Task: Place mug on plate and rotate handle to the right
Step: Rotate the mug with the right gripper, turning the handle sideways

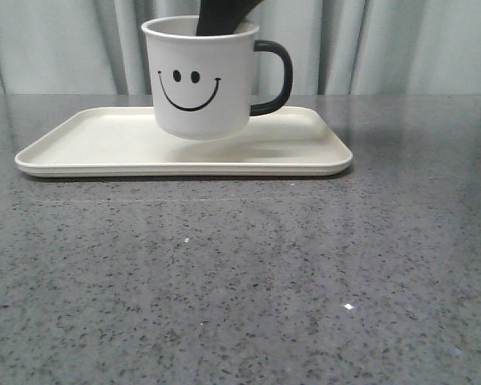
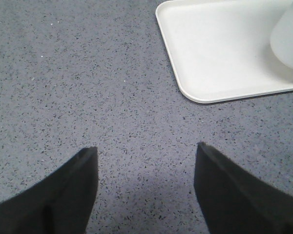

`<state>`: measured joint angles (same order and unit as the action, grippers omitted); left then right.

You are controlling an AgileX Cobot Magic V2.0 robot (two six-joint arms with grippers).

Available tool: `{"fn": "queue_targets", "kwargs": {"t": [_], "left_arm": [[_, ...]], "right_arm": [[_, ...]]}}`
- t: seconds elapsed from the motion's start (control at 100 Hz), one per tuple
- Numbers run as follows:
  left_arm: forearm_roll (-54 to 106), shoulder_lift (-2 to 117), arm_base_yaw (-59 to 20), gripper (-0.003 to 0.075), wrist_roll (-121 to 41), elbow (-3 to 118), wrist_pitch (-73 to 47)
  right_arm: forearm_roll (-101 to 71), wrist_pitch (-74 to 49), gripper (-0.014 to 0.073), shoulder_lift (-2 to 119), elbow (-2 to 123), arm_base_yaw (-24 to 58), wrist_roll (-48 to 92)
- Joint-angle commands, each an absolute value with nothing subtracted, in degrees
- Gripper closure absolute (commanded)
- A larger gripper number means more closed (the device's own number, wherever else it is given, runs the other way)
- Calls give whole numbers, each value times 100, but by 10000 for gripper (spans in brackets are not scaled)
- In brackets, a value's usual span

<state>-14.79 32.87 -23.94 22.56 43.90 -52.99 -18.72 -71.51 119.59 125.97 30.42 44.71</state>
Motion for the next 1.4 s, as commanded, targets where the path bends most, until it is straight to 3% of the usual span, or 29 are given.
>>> {"fn": "queue_targets", "kwargs": {"t": [0.0,1.39], "left_arm": [[-1564,3295,-2420,290,2298,4530,-4897],[-1564,3295,-2420,290,2298,4530,-4897]], "right_arm": [[-2056,-7653,657,11812,13153,3016,4579],[-2218,-7658,657,12338,13269,2998,4748]]}}
